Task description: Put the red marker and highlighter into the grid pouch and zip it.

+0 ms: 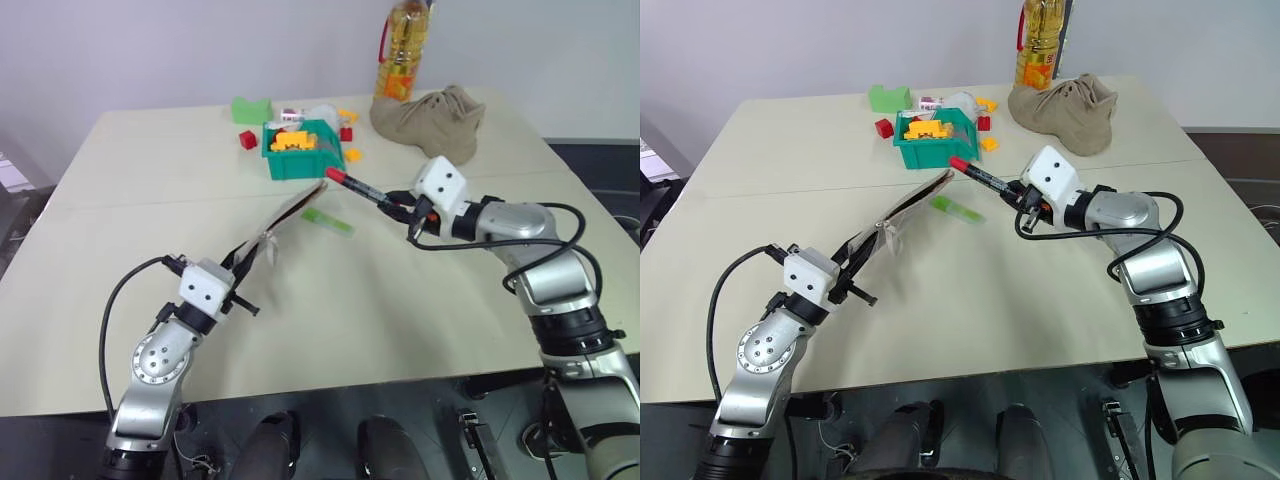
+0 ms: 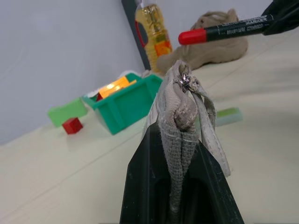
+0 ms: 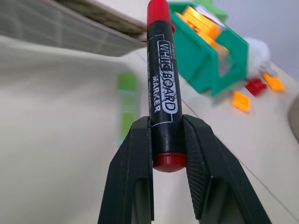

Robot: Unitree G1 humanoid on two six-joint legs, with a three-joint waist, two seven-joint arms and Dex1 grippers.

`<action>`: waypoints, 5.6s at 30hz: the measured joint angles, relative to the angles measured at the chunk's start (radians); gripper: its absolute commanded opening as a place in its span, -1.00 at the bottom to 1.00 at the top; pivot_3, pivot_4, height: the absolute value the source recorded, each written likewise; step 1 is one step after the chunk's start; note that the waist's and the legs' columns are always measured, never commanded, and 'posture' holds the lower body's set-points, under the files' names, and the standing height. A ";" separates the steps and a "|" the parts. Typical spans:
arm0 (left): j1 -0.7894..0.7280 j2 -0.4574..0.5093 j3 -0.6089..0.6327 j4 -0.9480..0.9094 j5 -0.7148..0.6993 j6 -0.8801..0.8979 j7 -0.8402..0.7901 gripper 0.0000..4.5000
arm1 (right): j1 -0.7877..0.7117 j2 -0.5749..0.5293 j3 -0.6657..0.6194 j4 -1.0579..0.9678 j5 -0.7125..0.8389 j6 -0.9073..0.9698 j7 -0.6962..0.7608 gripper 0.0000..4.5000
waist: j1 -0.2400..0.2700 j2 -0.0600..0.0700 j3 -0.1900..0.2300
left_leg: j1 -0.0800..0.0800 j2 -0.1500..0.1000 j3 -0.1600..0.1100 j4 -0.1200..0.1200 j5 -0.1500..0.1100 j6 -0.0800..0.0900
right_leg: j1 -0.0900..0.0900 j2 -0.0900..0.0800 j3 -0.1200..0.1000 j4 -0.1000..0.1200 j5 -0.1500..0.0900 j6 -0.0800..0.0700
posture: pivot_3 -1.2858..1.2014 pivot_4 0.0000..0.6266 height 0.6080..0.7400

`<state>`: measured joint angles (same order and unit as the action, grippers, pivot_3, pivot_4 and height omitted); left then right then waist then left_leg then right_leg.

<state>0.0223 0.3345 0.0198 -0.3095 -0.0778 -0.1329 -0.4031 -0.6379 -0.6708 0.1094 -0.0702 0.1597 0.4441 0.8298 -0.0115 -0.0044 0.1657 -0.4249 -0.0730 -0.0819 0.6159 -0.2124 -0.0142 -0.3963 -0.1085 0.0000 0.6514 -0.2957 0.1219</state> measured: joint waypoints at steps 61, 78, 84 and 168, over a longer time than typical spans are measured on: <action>-0.032 0.075 0.164 0.058 0.047 0.003 0.062 -1.00 | -0.067 0.341 -0.017 0.348 -0.066 0.127 -0.114 0.99 | -0.002 -0.001 0.000 | 0.001 0.000 -0.001 0.001 0.001 -0.001 | 0.000 0.000 0.000 0.003 0.000 0.000 | 0.03 -0.52 1.00; -0.008 0.053 0.112 0.112 0.087 -0.035 0.079 -1.00 | -0.161 0.386 0.023 0.605 -0.117 -0.001 -0.171 -0.63 | 0.001 0.000 0.000 | 0.000 -0.001 -0.001 0.001 0.001 -0.001 | -0.001 0.000 0.000 0.003 0.000 0.000 | 0.03 -0.52 1.00; -0.012 0.050 0.088 0.113 0.041 -0.037 0.027 -1.00 | 0.008 0.148 0.058 0.226 -0.133 -0.065 -0.023 -0.63 | 0.003 0.000 0.000 | -0.001 -0.001 -0.001 0.002 0.001 -0.001 | -0.001 0.000 0.000 0.003 0.000 0.000 | 0.03 -0.52 1.00; -0.315 -0.163 -0.124 0.284 0.012 -0.009 -0.009 -1.00 | -0.007 0.291 -0.105 -0.020 0.208 0.266 -0.199 -0.99 | 0.021 -0.001 0.000 | -0.001 -0.001 -0.001 0.012 -0.001 0.002 | 0.003 0.000 -0.001 0.003 0.000 0.001 | 0.03 -0.52 1.00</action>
<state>-0.2929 0.1713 -0.1046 -0.0252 -0.0653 -0.1423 -0.4122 -0.6453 -0.3799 0.0043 -0.0904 0.3678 0.7105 0.6304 0.0093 -0.0055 0.1660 -0.4260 -0.0739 -0.0829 0.6279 -0.2138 -0.0119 -0.3932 -0.1082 -0.0010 0.6548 -0.2953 0.1226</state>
